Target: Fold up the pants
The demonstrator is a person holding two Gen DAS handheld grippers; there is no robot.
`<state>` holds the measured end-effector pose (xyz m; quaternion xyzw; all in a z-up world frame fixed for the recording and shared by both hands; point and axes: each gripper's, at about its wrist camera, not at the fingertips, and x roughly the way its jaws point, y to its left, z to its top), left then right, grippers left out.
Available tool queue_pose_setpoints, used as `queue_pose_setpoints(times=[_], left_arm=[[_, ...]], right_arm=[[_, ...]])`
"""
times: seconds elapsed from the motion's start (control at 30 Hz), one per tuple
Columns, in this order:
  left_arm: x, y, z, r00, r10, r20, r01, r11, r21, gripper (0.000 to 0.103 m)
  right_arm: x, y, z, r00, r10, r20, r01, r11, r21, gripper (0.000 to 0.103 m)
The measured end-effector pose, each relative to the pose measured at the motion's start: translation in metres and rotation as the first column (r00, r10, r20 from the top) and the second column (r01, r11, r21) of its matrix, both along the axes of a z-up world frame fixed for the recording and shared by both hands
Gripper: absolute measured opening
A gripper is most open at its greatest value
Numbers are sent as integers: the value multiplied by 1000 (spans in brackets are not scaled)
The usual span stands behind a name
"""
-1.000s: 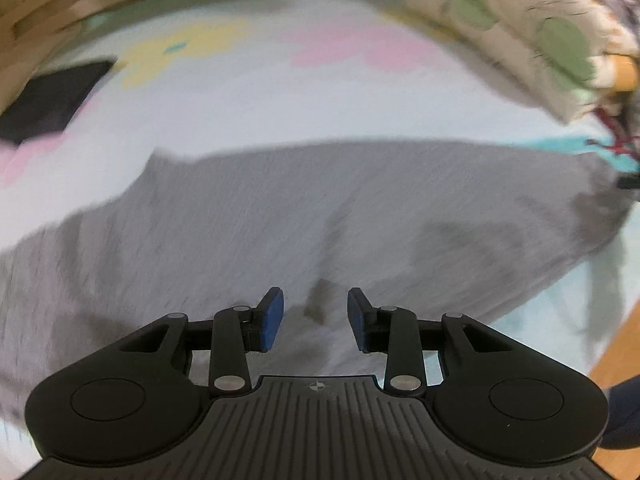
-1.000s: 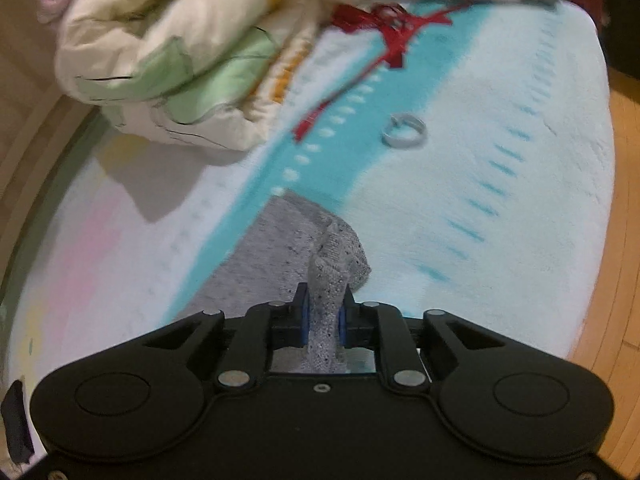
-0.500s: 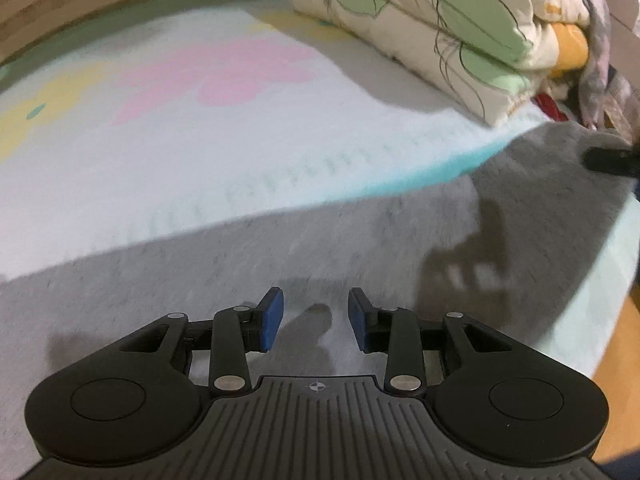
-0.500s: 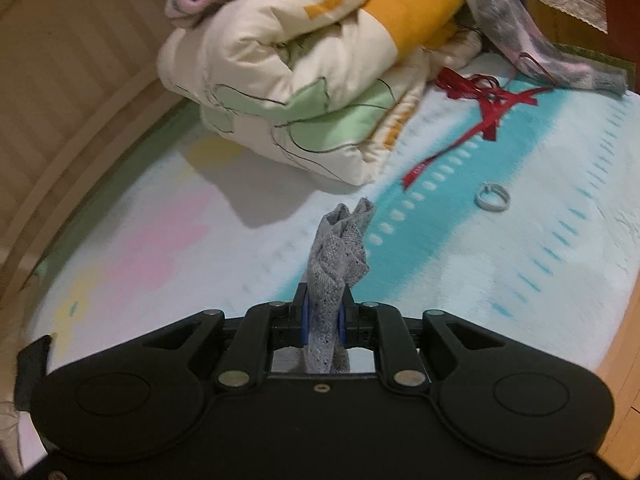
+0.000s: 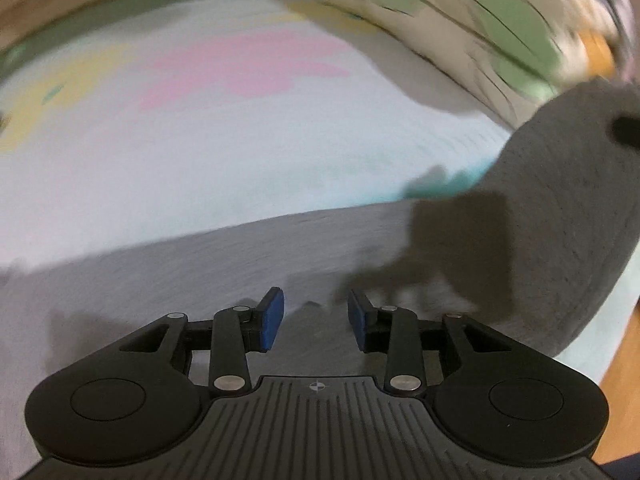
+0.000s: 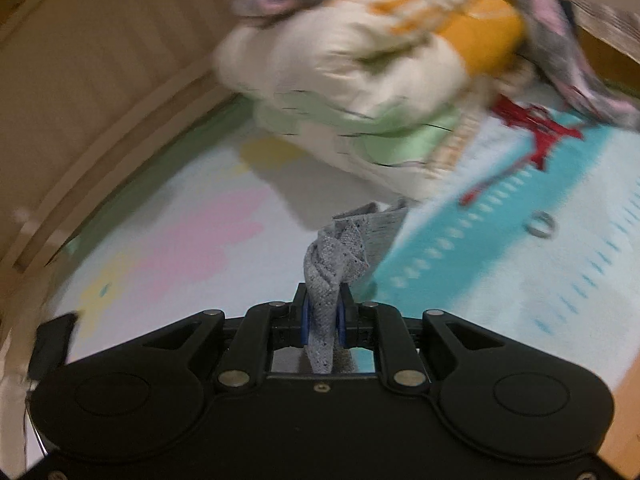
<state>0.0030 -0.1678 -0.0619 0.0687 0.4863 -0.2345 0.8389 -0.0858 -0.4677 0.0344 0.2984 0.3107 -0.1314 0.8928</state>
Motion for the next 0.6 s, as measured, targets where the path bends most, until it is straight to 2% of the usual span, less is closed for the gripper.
queue_pose_setpoints(times=[0.13,0.27,0.33,0.4,0.5,0.57,0.6], left_arm=[[8,80,8,993,118,-19,-119,993,-9,35],[10,145,12,977,213,13,-213,975,54,35],[11,168,14,968,249,32,-251,965,72,35],[10,187,12,959,280,45,-282,957,71,35],[12,206,7,944,328,30,-329,943,57,35],[17,217,6,938,346,-9,-346,938,24,35],[17,220,5,937,349,-22,-349,937,3,35]], right_arm=[[8,58,17,985,167,50,-164,985,-55,21],[24,133,6,931,364,4,-362,928,-84,21],[31,174,-8,890,452,-49,-455,884,-104,21],[37,217,-26,835,538,-112,-549,828,-113,21],[43,267,-53,765,616,-187,-639,762,-102,21],[45,291,-68,735,638,-230,-672,732,-115,22],[45,301,-75,722,647,-245,-685,718,-126,27]])
